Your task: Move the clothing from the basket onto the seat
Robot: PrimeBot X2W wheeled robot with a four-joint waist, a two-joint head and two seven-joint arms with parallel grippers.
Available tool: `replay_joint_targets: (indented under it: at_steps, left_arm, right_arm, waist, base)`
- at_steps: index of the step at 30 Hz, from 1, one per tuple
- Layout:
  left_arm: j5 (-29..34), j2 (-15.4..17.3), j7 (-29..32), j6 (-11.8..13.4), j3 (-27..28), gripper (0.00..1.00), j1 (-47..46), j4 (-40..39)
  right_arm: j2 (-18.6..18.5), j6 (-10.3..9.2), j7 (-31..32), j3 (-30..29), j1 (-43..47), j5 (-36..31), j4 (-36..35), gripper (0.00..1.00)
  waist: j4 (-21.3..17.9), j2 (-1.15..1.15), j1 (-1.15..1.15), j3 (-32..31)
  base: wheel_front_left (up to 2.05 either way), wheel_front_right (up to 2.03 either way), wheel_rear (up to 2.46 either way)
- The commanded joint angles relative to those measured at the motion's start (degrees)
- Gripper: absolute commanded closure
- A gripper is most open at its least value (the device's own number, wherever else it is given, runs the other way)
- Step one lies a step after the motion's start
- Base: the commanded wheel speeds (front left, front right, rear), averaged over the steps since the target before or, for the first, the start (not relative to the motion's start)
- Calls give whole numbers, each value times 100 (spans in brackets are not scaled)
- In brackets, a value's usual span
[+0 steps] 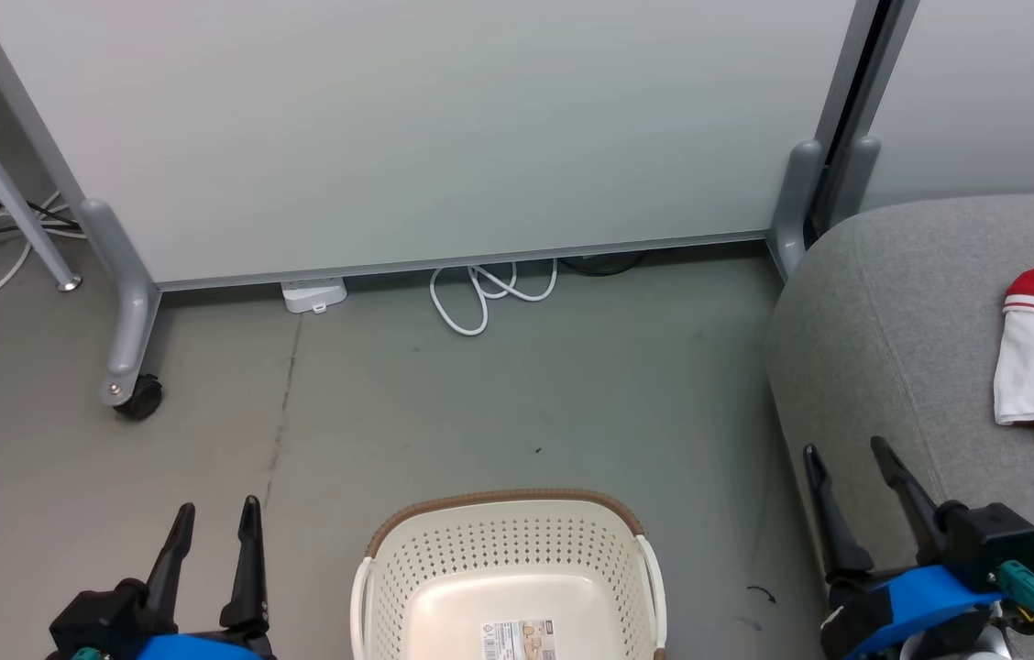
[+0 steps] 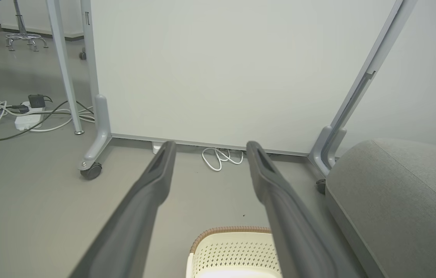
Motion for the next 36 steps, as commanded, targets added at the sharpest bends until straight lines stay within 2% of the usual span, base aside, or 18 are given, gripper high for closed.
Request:
replay_joint_targets:
  at_steps: [1, 2, 7, 36]
  left_arm:
    - [-37, 29, -27, -4, -39, 0, -20, 11]
    - [-39, 5, 4, 0, -35, 100, 2, 20]
    - [-87, -115, 43, 0, -71, 100, 117, 247]
    - [-2549, -316, 787, -2, 367, 100, -213, -1]
  right_arm:
    - [12, 3, -33, 5, 22, 28, -10, 0]
    - [1, 0, -4, 6, 0, 1, 15, 100]
    - [11, 0, 37, 3, 58, 55, 281, 100]
    - [8, 1, 531, -195, -131, 3099, 282, 100]
  waist:
    - [7, 0, 0, 9]
    - [7, 0, 0, 9]
    - [6, 0, 0, 9]
    - [-51, 0, 0, -11]
  base:
    - [0, 0, 0]
    - [0, 0, 0]
    - [0, 0, 0]
    - [0, 0, 0]
